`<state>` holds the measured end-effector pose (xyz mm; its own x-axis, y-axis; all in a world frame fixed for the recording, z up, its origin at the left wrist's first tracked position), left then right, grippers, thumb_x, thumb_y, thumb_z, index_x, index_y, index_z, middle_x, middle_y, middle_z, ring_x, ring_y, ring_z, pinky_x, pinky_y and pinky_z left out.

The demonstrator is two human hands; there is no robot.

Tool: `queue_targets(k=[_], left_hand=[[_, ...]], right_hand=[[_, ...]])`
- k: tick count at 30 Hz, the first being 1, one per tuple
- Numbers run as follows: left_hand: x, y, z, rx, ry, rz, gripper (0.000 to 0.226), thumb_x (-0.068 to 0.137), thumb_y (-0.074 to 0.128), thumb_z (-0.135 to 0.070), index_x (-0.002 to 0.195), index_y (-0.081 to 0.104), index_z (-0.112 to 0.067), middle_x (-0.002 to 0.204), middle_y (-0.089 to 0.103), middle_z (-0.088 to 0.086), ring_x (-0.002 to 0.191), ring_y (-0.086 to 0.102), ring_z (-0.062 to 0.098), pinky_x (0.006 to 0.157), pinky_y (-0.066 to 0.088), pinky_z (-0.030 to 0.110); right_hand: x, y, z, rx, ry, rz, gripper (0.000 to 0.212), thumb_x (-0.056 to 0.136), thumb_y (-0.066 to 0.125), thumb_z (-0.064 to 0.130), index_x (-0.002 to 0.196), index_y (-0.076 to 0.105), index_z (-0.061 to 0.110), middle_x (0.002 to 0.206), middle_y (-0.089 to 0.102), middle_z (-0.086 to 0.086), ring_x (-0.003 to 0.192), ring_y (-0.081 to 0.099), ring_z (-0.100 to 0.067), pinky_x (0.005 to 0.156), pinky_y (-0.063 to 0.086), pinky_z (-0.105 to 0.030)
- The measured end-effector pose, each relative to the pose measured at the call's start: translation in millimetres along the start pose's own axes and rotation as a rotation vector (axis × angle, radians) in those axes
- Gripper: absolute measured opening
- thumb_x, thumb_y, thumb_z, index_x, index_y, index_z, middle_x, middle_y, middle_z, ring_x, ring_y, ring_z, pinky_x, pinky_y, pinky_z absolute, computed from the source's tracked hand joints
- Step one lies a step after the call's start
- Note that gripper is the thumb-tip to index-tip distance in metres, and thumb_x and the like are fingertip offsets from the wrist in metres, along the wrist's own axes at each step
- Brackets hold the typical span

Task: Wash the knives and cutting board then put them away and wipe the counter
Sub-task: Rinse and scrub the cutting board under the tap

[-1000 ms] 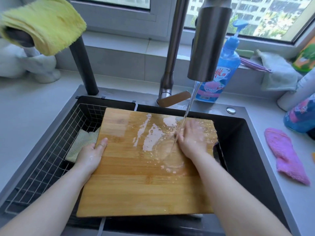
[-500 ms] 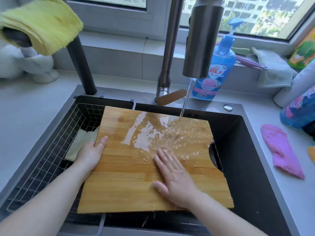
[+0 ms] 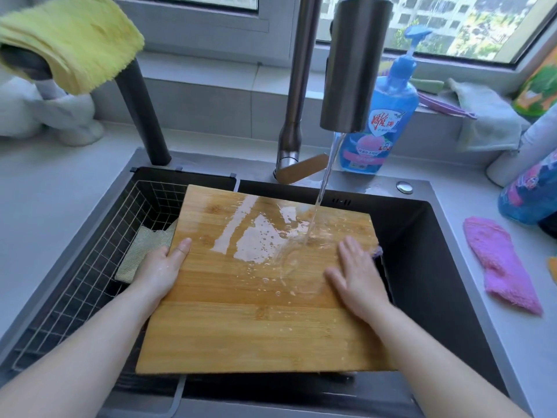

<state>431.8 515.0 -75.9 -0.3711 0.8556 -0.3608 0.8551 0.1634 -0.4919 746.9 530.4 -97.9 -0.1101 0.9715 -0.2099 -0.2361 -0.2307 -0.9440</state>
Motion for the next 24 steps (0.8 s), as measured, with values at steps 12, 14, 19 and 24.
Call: queue_targets(k=[12,14,19,24], left_hand=[[8,2,7,-0.035,-0.007,0.027,0.040,0.093,0.042,-0.040,0.104,0.059,-0.006,0.089,0.061,0.007,0.080,0.055,0.024,0.063,0.041,0.026],[8,2,6,-0.022,0.000,0.023,0.035,0.093,0.042,-0.040,0.092,0.059,-0.009,0.076,0.058,0.000,0.072,0.052,0.019,0.056,0.035,0.022],[11,5,5,-0.021,0.021,0.059,0.036,0.091,0.043,-0.044,0.091,0.060,-0.013,0.085,0.063,0.006,0.086,0.059,0.029,0.073,0.042,0.032],[10,6,3,-0.010,0.032,0.059,0.034,0.091,0.043,-0.045,0.090,0.058,-0.015,0.087,0.063,0.007,0.087,0.059,0.029,0.076,0.043,0.033]], right_hand=[[67,-13,101,-0.031,-0.294,-0.013,0.064,0.096,0.030,0.047,0.148,0.012,0.015,0.158,0.007,-0.004,0.145,0.004,-0.018,0.117,0.001,-0.033],[76,-27,57,0.058,-0.009,-0.103,0.063,0.096,0.033,0.046,0.147,0.017,0.011,0.157,0.011,-0.008,0.145,0.009,-0.022,0.117,0.006,-0.035],[46,-8,57,0.095,-0.008,-0.002,0.071,0.095,0.020,0.054,0.148,-0.003,0.015,0.156,-0.013,-0.002,0.144,-0.011,-0.017,0.113,-0.010,-0.029],[32,-7,47,0.025,-0.149,-0.014,0.074,0.090,0.025,0.059,0.148,0.001,0.020,0.150,-0.014,0.009,0.143,-0.010,-0.010,0.113,-0.011,-0.027]])
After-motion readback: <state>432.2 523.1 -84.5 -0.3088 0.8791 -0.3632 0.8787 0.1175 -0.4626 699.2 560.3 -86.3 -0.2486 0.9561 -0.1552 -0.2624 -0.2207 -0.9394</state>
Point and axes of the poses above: each hand's wrist, its own x-axis towards the middle knuckle, its own y-axis out of the palm, z = x × y, the point moved 7 cm from there along x, towards the middle knuckle
